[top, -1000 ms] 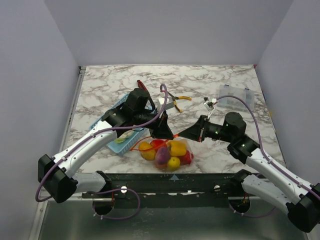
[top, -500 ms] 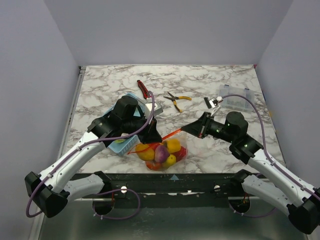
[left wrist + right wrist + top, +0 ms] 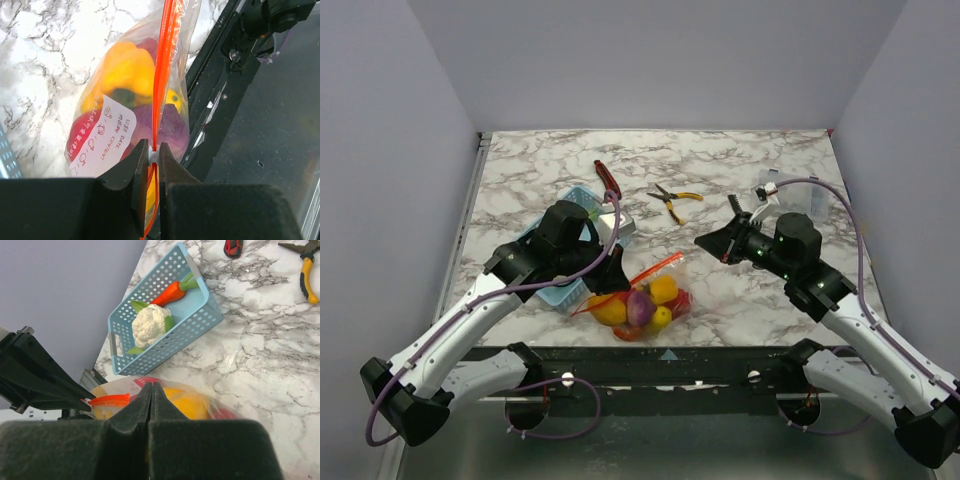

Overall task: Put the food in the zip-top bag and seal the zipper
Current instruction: Zip the zipper food storage bag at the center of the board.

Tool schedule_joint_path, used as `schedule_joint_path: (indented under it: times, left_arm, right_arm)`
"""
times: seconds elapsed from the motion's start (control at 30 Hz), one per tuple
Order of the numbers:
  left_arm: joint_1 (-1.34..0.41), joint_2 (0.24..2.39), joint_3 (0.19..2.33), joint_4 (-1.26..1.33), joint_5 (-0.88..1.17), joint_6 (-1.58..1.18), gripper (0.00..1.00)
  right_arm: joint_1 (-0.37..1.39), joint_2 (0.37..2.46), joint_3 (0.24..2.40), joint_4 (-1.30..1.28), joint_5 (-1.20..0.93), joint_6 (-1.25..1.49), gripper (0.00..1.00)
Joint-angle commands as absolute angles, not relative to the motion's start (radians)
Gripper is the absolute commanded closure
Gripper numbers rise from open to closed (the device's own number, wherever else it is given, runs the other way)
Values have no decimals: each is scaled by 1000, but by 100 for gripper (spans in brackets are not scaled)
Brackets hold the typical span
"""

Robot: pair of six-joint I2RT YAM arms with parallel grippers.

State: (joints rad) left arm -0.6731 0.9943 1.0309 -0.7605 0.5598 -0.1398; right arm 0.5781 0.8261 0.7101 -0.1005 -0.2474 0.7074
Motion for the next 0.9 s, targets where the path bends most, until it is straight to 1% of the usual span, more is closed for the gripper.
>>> schedule_joint_path:
  times: [0.0,0.07,0.1,0.2,0.27,0.37,0.4,0.5,0.67,0.77,0.87]
  left_arm:
    - [-668,959,1035,-738,496,-220,100]
    - [-673,961,1053,-676,484,-293,100]
    - [-681,963,1059,-637,462,-323,100]
    - [-721,985,1091,-548,356,-359,100]
    - [-737,1027,1140,-532,284,-369,100]
    - [-751,1096,1213,-537,189,-369,100]
    - [-753,1119,1234,-540,166,-368,100]
    - [-779,1189,1306,-562,119,-342,100]
    - [-824,1295,1393,-611,11,-315,100]
    - [-844,1335,1399,-603,-31,-322,100]
    - [-870,1359,1396,-580,-54,-327,100]
  right_arm:
    - [576,862,833,-242,-207,633,100]
    - [577,900,915,-351,-173,643,100]
    - [576,922,953,-395,-159,664,98]
    - [577,1003,1046,-531,-141,726,81]
    - [586,1028,1087,-569,-112,779,75]
    - [611,1032,1117,-598,26,905,62]
    - [618,1049,1146,-633,89,956,53]
    - [669,1129,1228,-695,175,964,49]
    - [741,1250,1360,-773,346,967,47]
    - [745,1301,1386,-799,422,989,47]
    - [746,1305,1381,-814,489,1018,47]
